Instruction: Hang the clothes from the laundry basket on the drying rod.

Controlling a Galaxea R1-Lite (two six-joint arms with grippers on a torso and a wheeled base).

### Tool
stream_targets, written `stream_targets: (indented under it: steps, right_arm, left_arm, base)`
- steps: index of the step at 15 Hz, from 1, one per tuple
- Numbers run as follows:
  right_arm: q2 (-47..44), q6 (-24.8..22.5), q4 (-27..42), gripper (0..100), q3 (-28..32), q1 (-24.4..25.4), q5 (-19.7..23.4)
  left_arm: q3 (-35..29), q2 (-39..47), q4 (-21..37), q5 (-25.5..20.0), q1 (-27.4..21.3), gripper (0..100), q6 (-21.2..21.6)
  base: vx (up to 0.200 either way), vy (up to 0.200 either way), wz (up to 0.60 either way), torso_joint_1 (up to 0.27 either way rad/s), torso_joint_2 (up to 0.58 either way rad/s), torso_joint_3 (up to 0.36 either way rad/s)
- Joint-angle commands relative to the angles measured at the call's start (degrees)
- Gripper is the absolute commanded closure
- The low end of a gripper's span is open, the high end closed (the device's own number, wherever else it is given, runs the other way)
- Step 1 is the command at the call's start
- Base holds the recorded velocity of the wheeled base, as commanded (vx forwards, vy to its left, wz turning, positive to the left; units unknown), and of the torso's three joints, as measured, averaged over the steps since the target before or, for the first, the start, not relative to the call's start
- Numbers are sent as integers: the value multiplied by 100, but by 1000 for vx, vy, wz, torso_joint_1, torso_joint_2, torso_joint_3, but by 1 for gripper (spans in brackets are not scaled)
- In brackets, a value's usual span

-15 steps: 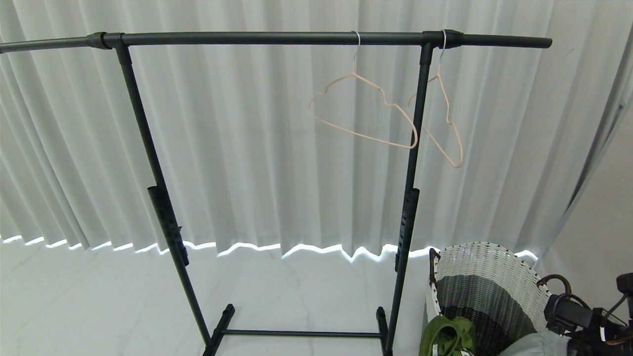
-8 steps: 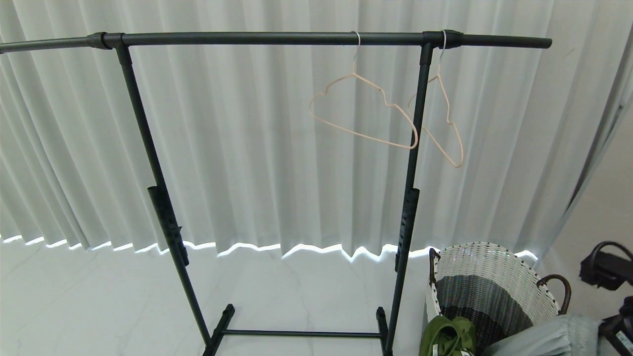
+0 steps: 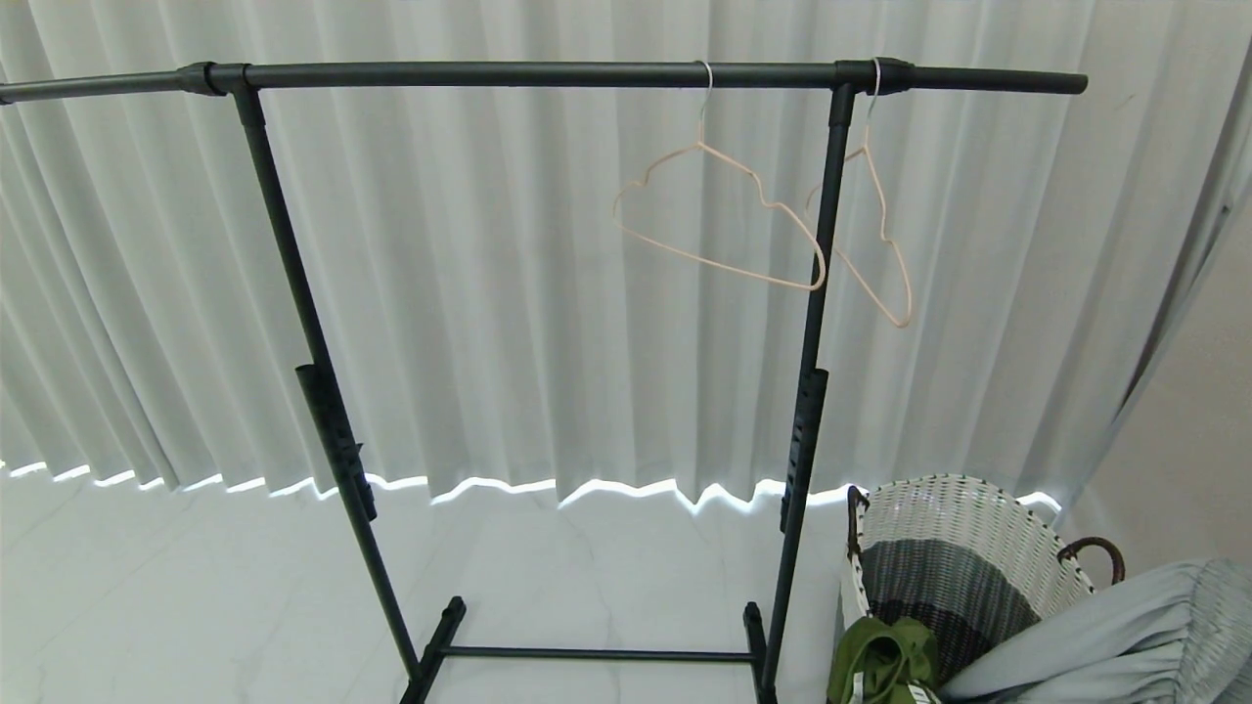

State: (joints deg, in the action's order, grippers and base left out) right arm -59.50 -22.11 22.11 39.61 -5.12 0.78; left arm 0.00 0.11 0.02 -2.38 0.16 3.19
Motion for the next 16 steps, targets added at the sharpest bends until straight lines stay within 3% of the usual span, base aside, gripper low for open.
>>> stream_targets:
  steps: [1,3,13,16]
  right_arm:
    - [132,-3,-5,100,-14,11,1]
    - [123,-3,3,100,-23,11,1]
    - [141,-12,-40,100,-111,20,10]
    - [141,-12,-40,100,-111,20,10]
  left_arm:
    - [0,7,-2,0,2,0,-3]
    - [0,-2,-2,0,2,0,-3]
    - [0,-2,-2,0,2,0,76]
    - [0,-2,-2,0,2,0,76]
  base:
    - [-200,0,0,7,-2,2]
    - [-200,0,0,0,0,10]
    - [0,0,0,0,0,0]
    - [0,200,0,1,-1,4]
